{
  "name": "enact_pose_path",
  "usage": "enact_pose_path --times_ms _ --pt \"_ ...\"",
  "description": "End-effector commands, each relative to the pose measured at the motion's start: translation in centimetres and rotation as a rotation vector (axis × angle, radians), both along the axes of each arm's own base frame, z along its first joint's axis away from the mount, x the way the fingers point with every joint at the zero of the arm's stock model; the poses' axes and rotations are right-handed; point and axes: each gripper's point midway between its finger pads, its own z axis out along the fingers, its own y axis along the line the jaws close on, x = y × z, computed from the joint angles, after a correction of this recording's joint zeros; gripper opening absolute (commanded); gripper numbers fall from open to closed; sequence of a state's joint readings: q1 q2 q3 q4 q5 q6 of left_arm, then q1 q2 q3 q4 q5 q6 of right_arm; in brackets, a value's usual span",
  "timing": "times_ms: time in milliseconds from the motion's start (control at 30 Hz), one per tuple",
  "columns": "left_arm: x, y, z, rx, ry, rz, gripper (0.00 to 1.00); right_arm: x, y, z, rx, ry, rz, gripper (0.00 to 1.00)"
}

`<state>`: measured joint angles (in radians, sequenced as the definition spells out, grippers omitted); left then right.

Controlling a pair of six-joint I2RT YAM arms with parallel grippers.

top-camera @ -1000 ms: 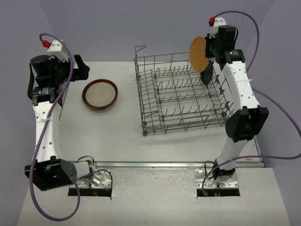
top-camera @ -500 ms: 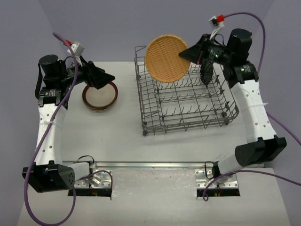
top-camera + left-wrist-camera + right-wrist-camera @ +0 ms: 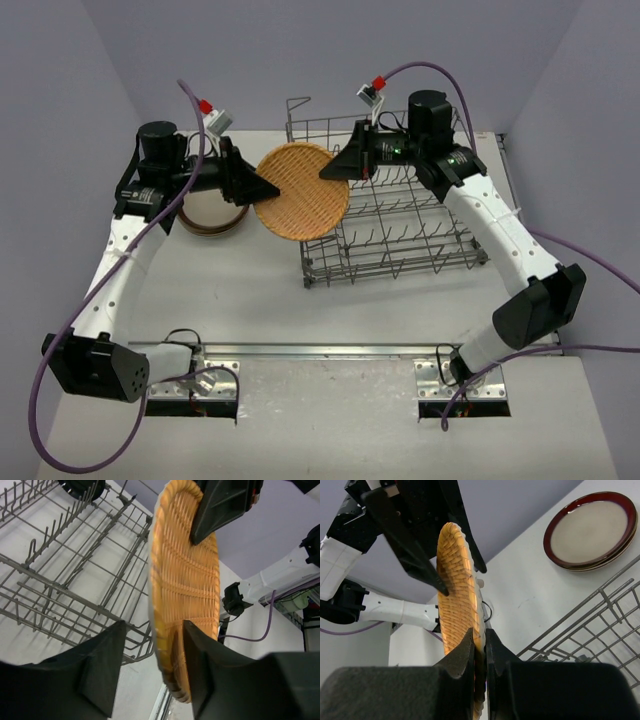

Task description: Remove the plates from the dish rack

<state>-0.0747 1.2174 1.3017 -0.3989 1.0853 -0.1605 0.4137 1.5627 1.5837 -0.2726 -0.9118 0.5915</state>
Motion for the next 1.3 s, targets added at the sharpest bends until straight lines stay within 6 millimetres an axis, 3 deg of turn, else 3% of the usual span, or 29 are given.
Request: enact_pose_path --times_ms 0,33,67,100,167,233,267,333,400,467,600,733,867,1000,1267 --pt "0.4 -0.1 -0.2 0.005 -0.011 0.003 0.29 -0.9 0.0 2.9 0.048 -0.099 0.029 0.00" --pt "0.3 -0.2 -0.2 0.003 -0.008 -0.001 0.12 -0.8 0.0 2.6 0.042 -0.099 0.023 0.00" --pt "0.3 -0.2 -0.2 0.000 -0.005 -0.001 0.03 -0.5 0.0 2.3 0.034 -0.094 0.013 0.00" --pt "0.3 -0.1 -0.1 -0.003 -0.005 0.004 0.00 -0.2 0.0 2.0 0.022 -0.086 -0.004 0.07" --pt "0.4 0.2 -0.1 -0.014 0.010 0.009 0.00 0.4 -0.2 1.7 0.002 -0.094 -0.032 0.30" --pt "1.4 1.6 0.0 -0.036 0.026 0.049 0.00 1.3 -0.7 1.1 -0.035 -0.097 -0.095 0.72" --pt "2.4 3.1 -0.1 -0.055 0.053 0.089 0.00 1.7 -1.0 0.8 -0.053 -0.093 -0.121 0.88" --pt "4.5 6.3 -1.0 -0.081 0.120 0.181 0.00 3.1 -2.4 0.3 -0.094 -0.106 -0.214 0.98" --pt "6.4 9.2 -2.4 -0.094 0.192 0.280 0.00 4.5 -4.2 -0.3 -0.124 -0.095 -0.296 0.99" --pt "9.1 13.5 -4.9 -0.075 0.262 0.426 0.00 5.1 -5.6 -0.8 -0.133 -0.069 -0.337 0.99" --pt "11.9 18.7 -10.7 -0.053 0.440 0.576 0.00 6.4 -9.5 -1.9 -0.124 0.004 -0.410 0.99" --pt "13.7 21.5 -14.2 -0.036 0.509 0.662 0.00 6.2 -10.5 -2.5 -0.130 0.010 -0.427 0.99" --pt "15.3 23.0 -15.5 -0.033 0.537 0.687 0.00 6.0 -10.5 -2.2 -0.127 0.000 -0.424 0.99" --pt "16.3 25.0 -18.1 -0.021 0.598 0.740 0.00 6.3 -10.3 -2.0 -0.125 0.008 -0.414 0.99" --pt "17.2 26.2 -20.7 -0.021 0.651 0.753 0.00 6.6 -9.9 -2.1 -0.111 0.038 -0.395 0.99"
